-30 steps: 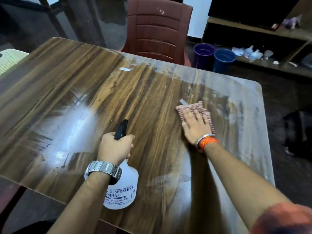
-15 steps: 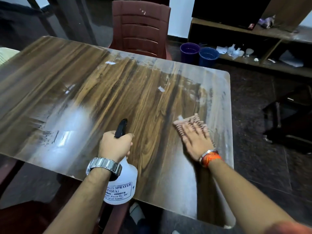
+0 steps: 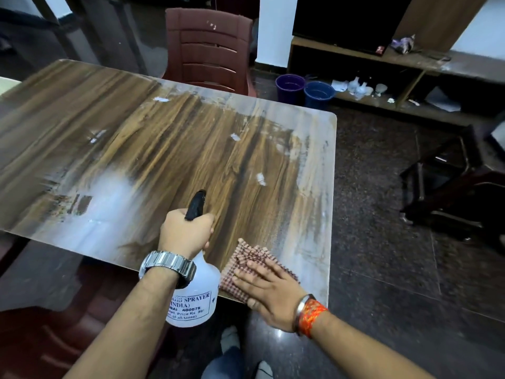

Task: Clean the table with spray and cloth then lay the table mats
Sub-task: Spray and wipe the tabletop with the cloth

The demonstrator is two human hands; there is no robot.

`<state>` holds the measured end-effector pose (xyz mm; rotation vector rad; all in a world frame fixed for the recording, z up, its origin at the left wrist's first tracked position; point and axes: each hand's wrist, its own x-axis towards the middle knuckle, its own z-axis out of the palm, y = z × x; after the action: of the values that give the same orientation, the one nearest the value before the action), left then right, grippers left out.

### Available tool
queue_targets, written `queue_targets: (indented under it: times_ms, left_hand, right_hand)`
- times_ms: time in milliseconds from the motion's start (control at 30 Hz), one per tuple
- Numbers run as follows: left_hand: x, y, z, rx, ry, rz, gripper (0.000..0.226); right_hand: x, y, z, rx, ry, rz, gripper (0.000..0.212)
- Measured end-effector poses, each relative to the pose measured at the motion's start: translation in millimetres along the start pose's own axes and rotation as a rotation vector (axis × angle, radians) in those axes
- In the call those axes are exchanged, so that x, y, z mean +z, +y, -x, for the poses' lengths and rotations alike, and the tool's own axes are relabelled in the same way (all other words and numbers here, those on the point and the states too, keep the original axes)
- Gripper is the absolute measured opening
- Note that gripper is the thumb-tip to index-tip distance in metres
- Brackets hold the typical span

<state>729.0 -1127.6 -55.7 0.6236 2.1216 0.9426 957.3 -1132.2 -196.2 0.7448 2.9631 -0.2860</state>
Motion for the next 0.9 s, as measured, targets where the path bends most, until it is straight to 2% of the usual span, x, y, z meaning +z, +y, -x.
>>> queue_targets:
  times_ms: [233,400,567,700,800,900]
  left_hand:
    - [20,4,-4,-0.025,-0.044,-0.002,0.019]
    - [43,18,-15,-0.040,-0.040,0.070,0.019]
    - [66,42,-18,0.008,0.019,0.037,0.035]
    - [85,59,-25,-0.012,-0.010,0.128,0.031]
    - [102,66,-25,-0.026,-0.010,0.114,0.034]
    - [124,76,-23,-0.068,0.093,0.068,0.036]
  right_hand:
    - [-24,95,3,0.350,-0.025,-0.034,0.054]
    - [-22,93,-32,0.496,0.035,-0.090,0.055]
    - [-18,98,-29,0.460,0.080,-0.075,0.052]
    - [-19,104,-27,0.413,0.075,-0.090,0.051]
    - [-20,121,-25,0.319,0.090,-0.083,0.051]
    - [-26,146,-28,0.196,0.083,-0.082,0.051]
